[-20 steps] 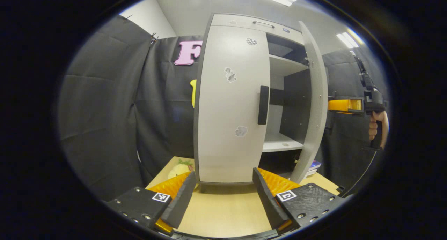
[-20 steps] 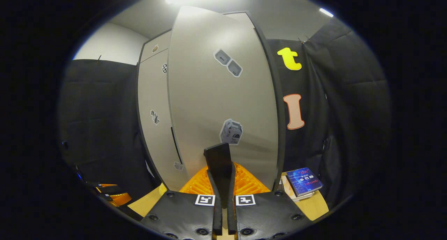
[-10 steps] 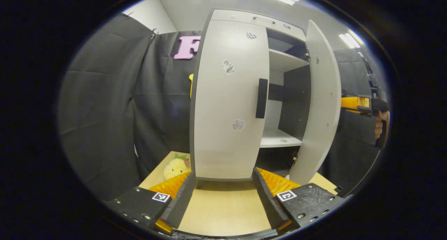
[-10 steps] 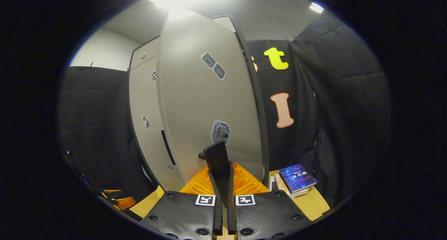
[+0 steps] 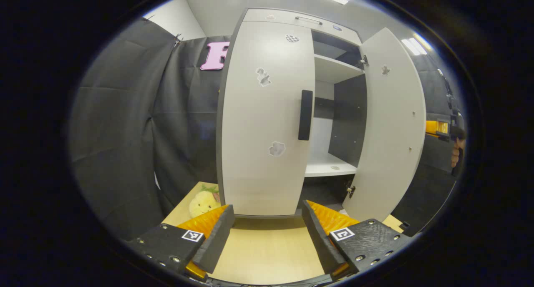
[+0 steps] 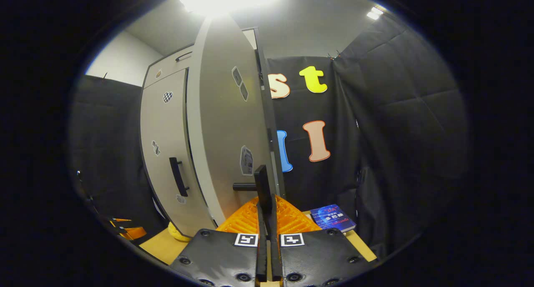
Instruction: Open the right door of the double-door shoe cabinet with the right hand, and open the left door with the left hand.
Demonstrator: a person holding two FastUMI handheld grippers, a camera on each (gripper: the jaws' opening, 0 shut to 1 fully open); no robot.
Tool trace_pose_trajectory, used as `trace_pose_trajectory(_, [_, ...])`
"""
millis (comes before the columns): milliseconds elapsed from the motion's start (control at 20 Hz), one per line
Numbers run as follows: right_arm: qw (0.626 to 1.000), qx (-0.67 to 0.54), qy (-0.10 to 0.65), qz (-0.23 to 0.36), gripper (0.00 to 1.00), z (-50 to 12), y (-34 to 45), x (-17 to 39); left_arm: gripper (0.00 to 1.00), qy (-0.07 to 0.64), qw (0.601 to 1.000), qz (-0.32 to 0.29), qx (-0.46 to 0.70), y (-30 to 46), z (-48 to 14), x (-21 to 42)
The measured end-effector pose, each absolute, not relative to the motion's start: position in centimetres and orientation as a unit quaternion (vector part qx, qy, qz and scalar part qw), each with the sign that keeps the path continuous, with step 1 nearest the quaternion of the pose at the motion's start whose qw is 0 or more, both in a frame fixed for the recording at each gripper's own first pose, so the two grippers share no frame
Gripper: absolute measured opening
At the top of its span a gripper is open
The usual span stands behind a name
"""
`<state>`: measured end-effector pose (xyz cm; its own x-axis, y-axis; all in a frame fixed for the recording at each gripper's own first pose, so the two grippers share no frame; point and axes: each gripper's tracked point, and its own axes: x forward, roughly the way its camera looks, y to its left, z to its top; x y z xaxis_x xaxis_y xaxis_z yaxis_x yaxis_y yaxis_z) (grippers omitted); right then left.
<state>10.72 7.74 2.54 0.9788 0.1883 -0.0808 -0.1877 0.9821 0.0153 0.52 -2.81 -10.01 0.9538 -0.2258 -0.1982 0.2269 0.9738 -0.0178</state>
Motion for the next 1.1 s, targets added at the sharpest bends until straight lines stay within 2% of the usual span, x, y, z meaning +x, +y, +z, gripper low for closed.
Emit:
trace_pose_trajectory(100, [0.997, -0.006, 0.042, 0.072, 0.03, 2.6, 5.3, 10.9, 0.94, 0.106, 0.986, -0.126, -0.002, -3.9, -10.4, 0.6])
trace_pose_trajectory(250, [0.993, 0.046, 0.037, 0.099, 0.04, 2.6, 5.8, 11.1, 0.94, 0.112, 0.984, -0.141, -0.001, -4.9, -10.6, 0.9])
trace_pose_trajectory(300, [0.994, 0.050, 0.028, 0.097, 0.02, 2.8, 5.6, 11.3, 0.94, 0.112, 0.983, -0.147, 0.000, -5.2, -10.4, 1.1])
trace_pose_trajectory(400, [0.993, 0.063, 0.028, 0.094, 0.06, 2.6, 5.3, 11.1, 0.94, 0.111, 0.981, -0.160, 0.003, -5.9, -10.1, 1.3])
trace_pose_trajectory(550, [0.994, 0.059, 0.030, 0.081, 0.06, 2.5, 5.0, 10.8, 0.94, 0.102, 0.979, -0.174, 0.012, -5.8, -9.3, 2.3])
trace_pose_trajectory(600, [0.995, 0.055, 0.030, 0.075, 0.02, 2.4, 4.7, 10.6, 0.94, 0.095, 0.980, -0.177, 0.015, -5.6, -9.0, 2.7])
trace_pose_trajectory(650, [0.995, 0.054, 0.034, 0.075, 0.06, 2.3, 4.9, 10.3, 0.94, 0.086, 0.980, -0.179, 0.018, -5.3, -8.5, 3.1])
trace_pose_trajectory(800, [0.996, 0.050, 0.045, 0.063, 0.06, 2.3, 4.5, 9.1, 0.94, 0.065, 0.981, -0.182, 0.028, -4.7, -7.3, 4.6])
trace_pose_trajectory(950, [0.998, 0.045, 0.042, 0.002, 0.00, 2.8, 1.8, 7.8, 0.94, 0.051, 0.980, -0.190, 0.014, -4.6, -6.3, 6.4])
trace_pose_trajectory(1100, [0.996, 0.061, 0.030, -0.052, 0.02, 4.2, -1.3, 6.5, 0.94, 0.050, 0.978, -0.204, -0.017, -5.7, -5.0, 7.8])
